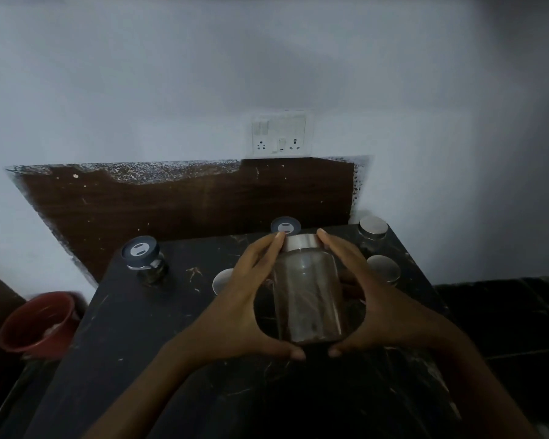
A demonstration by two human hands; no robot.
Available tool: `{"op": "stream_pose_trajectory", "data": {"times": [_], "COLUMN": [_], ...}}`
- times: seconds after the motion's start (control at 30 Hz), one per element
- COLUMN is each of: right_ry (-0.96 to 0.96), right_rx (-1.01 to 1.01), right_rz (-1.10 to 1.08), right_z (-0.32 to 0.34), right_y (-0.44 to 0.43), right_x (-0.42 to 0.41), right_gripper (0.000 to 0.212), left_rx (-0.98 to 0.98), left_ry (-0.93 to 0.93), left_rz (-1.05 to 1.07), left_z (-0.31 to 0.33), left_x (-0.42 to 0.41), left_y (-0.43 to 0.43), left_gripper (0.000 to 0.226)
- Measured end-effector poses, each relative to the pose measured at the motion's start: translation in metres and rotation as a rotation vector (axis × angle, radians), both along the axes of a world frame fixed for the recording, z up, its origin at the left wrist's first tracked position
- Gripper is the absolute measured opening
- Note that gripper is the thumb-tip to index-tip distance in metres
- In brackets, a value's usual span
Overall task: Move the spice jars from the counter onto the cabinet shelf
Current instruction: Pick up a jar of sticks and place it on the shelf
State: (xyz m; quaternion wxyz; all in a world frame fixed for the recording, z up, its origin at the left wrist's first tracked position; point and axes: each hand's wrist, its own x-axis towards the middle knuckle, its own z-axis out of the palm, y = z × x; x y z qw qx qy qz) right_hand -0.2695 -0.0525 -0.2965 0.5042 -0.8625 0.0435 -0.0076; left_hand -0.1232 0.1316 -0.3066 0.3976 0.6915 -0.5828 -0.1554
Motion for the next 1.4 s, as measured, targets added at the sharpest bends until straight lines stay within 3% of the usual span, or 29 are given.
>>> {"op": "stream_pose_trajectory", "data": {"times": [0.17, 0.33, 0.47, 0.67, 0.8, 0.93, 1.03, 1.2, 1.3, 1.4], "right_ry": [-0.046, -0.02, -0.002, 0.016, 0.045, 0.092, 0.068, 0.088, 0.12, 0.138], "right_rx": [-0.133, -0.046, -0.028, -0.162, -0.079, -0.015, -0.054, -0.125, -0.06, -0.017], "right_rz": [-0.037, -0.02, -0.003, -0.035, -0.029, -0.03, -0.041, -0.012, -0.017, -0.023], "right_z": [0.005, 0.013, 0.013, 0.014, 0.02, 0.022, 0.019, 0.021, 0.025, 0.022], "right_y": [0.01, 0.006, 0.004, 0.01, 0.005, 0.005, 0.006, 0.008, 0.005, 0.004], "right_x": [0.006, 0.0, 0.0, 0.005, -0.001, -0.003, -0.001, 0.001, -0.001, -0.001], "right_gripper": [0.119, 0.129, 0.124, 0.118, 0.128, 0.112, 0.102, 0.105, 0.112, 0.105], "left_rx": [-0.012, -0.12, -0.11, -0.037, -0.111, -0.118, -0.081, -0.072, -0.124, -0.139], "left_ry": [-0.129, -0.048, 0.049, -0.068, 0.043, 0.161, 0.129, 0.024, 0.151, 0.232], "left_rz": [0.014, 0.025, -0.018, -0.029, -0.018, -0.052, -0.059, -0.03, -0.035, -0.058], "left_z": [0.001, -0.002, -0.002, 0.0, 0.003, 0.003, 0.005, 0.007, 0.007, 0.006], "left_x": [0.0, 0.0, 0.001, 0.001, 0.0, 0.0, 0.0, -0.003, -0.004, -0.004], "left_y": [-0.005, -0.005, -0.002, -0.009, -0.008, -0.003, -0.003, -0.006, -0.003, 0.0], "left_gripper": [0.129, 0.118, 0.122, 0.128, 0.122, 0.125, 0.128, 0.127, 0.124, 0.121]}}
